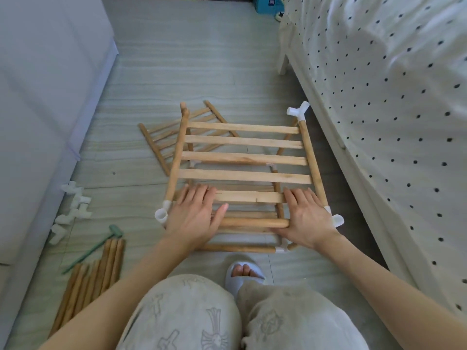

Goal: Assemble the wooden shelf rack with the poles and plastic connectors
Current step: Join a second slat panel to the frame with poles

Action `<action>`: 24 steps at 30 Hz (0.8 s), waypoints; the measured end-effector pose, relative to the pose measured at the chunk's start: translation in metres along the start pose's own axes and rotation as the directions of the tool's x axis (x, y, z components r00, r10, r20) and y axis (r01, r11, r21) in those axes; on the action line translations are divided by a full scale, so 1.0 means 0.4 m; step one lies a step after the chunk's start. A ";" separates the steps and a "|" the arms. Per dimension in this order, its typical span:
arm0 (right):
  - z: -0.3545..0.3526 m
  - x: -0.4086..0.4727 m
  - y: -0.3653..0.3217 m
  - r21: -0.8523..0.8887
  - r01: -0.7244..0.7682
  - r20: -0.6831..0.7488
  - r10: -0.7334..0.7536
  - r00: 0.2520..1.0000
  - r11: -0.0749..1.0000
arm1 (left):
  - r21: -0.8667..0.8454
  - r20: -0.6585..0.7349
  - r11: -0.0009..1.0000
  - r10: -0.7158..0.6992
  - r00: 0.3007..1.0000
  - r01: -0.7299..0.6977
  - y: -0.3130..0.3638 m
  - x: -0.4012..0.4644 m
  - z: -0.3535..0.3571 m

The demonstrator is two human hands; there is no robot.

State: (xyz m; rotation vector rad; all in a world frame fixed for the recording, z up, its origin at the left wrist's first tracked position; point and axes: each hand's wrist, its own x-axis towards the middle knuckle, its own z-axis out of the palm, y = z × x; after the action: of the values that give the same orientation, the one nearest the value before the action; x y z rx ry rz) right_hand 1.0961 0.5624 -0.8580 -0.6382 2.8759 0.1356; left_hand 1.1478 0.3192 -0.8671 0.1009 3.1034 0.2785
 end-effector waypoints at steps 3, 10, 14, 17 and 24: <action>0.013 0.010 0.005 -0.002 0.011 -0.070 -0.011 0.998 1.000 | 0.047 0.014 0.996 -0.072 0.997 0.071 -0.001 0.020 0.009; 0.035 0.029 0.017 -0.015 0.024 -0.110 -0.025 0.994 1.000 | 0.057 -0.061 0.990 -0.125 0.990 0.129 0.012 0.036 0.014; 0.032 0.035 0.014 -0.019 0.009 -0.085 -0.011 0.996 1.000 | 0.063 -0.083 0.989 -0.132 0.988 0.137 0.011 0.041 0.016; 0.030 0.033 0.013 -0.028 0.008 -0.085 -0.010 0.996 1.000 | 0.074 -0.089 0.987 -0.135 0.987 0.141 0.011 0.041 0.018; 0.041 0.026 0.016 -0.040 0.025 -0.140 -0.030 0.990 0.999 | 0.069 -0.112 0.988 -0.129 0.985 0.138 0.009 0.036 0.029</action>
State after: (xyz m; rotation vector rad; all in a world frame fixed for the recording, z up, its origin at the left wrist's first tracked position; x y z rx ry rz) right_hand 1.0867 0.5661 -0.8760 -0.7221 3.0044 0.1469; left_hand 1.1339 0.3260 -0.8783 -0.1249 3.2081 0.1661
